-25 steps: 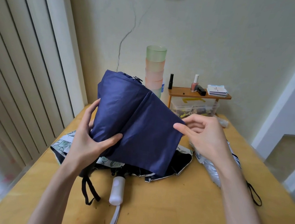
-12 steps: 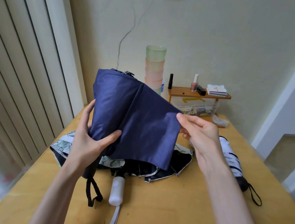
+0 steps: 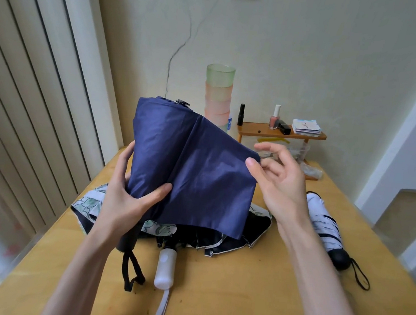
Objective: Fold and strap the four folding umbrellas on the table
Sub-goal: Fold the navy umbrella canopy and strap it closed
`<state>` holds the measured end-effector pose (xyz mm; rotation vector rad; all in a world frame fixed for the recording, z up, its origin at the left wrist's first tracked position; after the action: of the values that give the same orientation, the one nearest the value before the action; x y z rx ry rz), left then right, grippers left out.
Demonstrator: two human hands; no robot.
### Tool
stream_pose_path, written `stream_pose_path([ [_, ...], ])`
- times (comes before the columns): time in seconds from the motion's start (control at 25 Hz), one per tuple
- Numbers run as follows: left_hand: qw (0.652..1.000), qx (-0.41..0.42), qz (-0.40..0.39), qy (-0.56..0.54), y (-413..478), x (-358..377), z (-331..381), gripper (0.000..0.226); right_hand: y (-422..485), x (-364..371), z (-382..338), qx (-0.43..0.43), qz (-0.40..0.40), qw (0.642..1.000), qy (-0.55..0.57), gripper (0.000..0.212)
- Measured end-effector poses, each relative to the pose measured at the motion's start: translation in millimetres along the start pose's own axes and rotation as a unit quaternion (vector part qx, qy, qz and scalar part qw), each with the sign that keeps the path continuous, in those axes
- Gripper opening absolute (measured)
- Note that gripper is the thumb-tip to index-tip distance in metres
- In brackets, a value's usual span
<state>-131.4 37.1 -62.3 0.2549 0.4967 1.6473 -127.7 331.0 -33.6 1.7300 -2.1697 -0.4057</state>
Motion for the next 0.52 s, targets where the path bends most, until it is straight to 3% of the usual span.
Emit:
stream_pose_path([
  [0.2, 0.999, 0.023, -0.010, 0.024, 0, -1, 5, 0.101, 4, -5, -3, -0.013, -0.046, 0.993, -0.111, 0.012],
  [0.36, 0.999, 0.027, -0.030, 0.031, 0, 3, 6, 0.100, 7, -15, -2, -0.008, -0.066, 0.966, -0.248, 0.013],
  [0.52, 0.998, 0.035, -0.036, 0.036, -1, 4, 7, 0.099, 5, -15, 1, 0.024, -0.127, 0.952, -0.278, 0.005],
])
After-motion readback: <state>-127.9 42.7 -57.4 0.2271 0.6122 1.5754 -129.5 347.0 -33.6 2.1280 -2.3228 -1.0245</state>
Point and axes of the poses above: each hand's wrist, its own y-axis towards the middle knuckle, its own x-axis out of the palm, z = x × y, the point moved 7 cm from there along y, towards the middle knuckle
